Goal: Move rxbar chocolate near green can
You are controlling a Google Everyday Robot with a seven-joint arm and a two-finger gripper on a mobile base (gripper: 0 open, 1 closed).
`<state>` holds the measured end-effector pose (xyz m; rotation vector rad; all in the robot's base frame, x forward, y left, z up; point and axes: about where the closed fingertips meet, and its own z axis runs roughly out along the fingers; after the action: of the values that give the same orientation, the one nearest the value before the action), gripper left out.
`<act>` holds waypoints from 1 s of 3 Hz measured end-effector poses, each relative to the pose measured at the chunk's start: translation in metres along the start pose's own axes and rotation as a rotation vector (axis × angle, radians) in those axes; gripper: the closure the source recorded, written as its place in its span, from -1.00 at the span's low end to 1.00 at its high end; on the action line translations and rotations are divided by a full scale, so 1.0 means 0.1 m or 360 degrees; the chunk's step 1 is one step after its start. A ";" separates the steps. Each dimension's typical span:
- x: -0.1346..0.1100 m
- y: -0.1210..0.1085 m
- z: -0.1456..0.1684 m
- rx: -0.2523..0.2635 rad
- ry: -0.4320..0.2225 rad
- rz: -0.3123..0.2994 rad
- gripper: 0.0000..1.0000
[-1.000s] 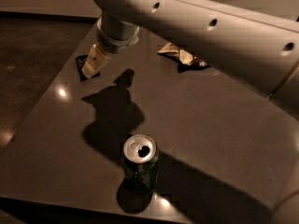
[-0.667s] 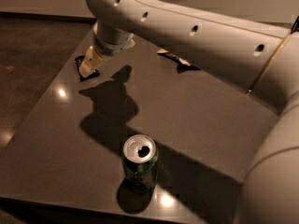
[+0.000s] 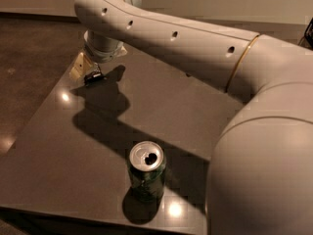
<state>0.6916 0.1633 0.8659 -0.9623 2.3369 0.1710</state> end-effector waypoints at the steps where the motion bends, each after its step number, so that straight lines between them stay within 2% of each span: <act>1: 0.00 0.04 0.20 -0.0022 0.0052 0.0030 -1.00; 2: -0.01 0.07 0.32 -0.0037 0.0100 0.0049 -0.67; 3: -0.03 0.10 0.38 -0.0056 0.0139 0.0063 -0.19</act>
Offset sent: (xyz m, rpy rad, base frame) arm 0.0170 0.0233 -0.0342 -0.0238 0.1064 -0.0301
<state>0.7046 0.1851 0.8362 -0.9584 2.4415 0.1897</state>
